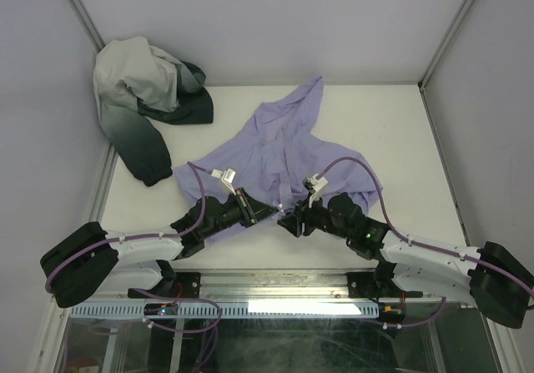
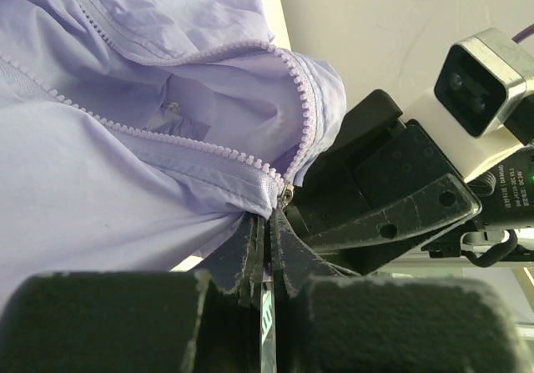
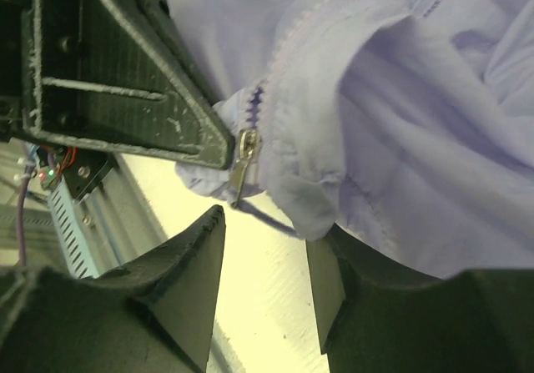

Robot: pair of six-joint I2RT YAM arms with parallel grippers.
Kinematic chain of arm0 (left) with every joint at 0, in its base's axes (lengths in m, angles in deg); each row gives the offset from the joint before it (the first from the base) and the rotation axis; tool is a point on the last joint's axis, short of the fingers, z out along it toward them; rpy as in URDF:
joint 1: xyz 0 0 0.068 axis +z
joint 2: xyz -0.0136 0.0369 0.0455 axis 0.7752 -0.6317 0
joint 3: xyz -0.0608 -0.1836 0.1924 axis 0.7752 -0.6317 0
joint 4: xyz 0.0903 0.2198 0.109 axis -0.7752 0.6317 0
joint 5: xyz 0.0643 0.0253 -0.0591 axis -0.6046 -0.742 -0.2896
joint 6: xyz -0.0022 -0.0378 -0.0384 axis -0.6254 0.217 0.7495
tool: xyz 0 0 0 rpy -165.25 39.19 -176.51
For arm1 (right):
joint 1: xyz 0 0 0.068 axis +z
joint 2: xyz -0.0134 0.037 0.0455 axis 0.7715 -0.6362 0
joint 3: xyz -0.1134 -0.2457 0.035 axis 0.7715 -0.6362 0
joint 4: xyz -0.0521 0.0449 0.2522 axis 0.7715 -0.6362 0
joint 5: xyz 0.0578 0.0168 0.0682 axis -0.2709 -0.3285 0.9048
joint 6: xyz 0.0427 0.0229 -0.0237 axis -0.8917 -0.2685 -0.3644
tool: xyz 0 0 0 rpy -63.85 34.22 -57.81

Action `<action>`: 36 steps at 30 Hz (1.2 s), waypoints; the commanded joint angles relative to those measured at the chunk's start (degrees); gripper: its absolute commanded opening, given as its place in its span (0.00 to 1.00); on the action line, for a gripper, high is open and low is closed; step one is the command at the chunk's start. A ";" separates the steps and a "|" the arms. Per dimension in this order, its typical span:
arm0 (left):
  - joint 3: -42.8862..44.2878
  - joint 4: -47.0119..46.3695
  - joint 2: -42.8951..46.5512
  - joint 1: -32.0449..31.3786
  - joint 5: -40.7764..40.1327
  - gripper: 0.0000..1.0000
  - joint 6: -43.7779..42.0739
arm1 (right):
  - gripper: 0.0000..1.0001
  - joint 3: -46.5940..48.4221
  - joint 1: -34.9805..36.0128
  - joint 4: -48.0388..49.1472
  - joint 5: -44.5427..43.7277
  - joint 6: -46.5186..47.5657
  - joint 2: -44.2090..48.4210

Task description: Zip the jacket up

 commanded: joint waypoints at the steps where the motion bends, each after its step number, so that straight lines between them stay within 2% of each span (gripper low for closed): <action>1: 1.09 -2.90 0.12 0.46 1.46 0.00 0.84 | 0.47 -1.20 0.37 10.23 -6.40 1.44 -1.11; 5: 1.18 -3.18 -0.07 0.45 1.79 0.00 1.02 | 0.47 -2.88 0.37 13.75 -6.47 1.60 -1.64; 16: 1.53 -3.88 -1.23 0.45 2.30 0.00 1.38 | 0.36 -2.84 0.38 19.59 1.02 2.49 -6.14; 18: 1.49 -4.03 -1.37 0.46 2.34 0.00 1.47 | 0.33 -2.60 0.37 19.82 1.44 2.58 -7.09; 22: 1.49 -3.68 -1.29 0.46 2.13 0.00 1.27 | 0.16 -2.64 0.37 18.76 1.73 2.41 -6.69; 24: 1.48 -3.11 -1.14 0.46 1.94 0.00 0.79 | 0.09 -2.17 0.38 16.63 1.81 2.25 -5.27; 31: 2.09 3.20 -0.38 0.38 -0.82 0.00 -3.51 | 0.09 5.29 0.31 -0.50 1.81 2.25 -1.16; 32: 2.06 4.22 -0.17 0.31 -1.39 0.00 -4.15 | 0.00 6.71 0.29 -2.82 5.82 1.54 -1.27; 36: 2.17 7.40 1.04 -0.25 -3.27 0.00 -6.71 | 0.00 12.33 -0.18 -10.91 8.66 0.46 -2.65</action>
